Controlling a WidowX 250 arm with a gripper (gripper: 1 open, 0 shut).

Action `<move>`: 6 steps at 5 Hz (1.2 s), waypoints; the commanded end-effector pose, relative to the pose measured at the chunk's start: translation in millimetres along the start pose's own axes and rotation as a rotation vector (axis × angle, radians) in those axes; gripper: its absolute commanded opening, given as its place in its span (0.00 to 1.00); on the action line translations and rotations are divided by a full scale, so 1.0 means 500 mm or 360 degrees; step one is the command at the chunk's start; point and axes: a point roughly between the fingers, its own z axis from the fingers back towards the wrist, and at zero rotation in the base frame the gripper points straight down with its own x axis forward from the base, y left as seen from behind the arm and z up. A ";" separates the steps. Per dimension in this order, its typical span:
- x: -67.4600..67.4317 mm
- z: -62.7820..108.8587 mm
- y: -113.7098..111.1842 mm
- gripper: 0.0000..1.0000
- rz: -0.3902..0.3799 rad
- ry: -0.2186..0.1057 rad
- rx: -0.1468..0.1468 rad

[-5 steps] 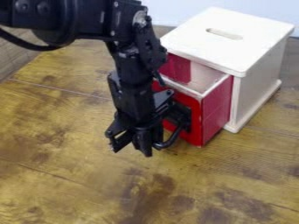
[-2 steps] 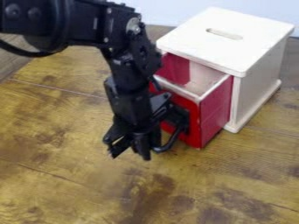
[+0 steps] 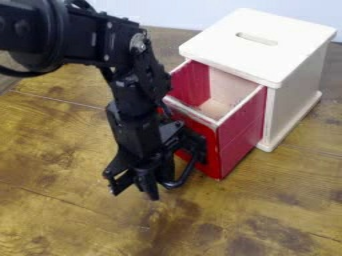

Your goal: Open the drawer

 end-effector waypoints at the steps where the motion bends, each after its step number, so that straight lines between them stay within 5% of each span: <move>1: 0.036 -0.009 0.040 0.00 -0.0086 0.0051 0.0164; 2: 0.044 -0.001 0.024 1.00 -0.0202 0.0052 0.0179; 6: 0.008 0.023 -0.024 1.00 -0.0327 0.0046 0.0198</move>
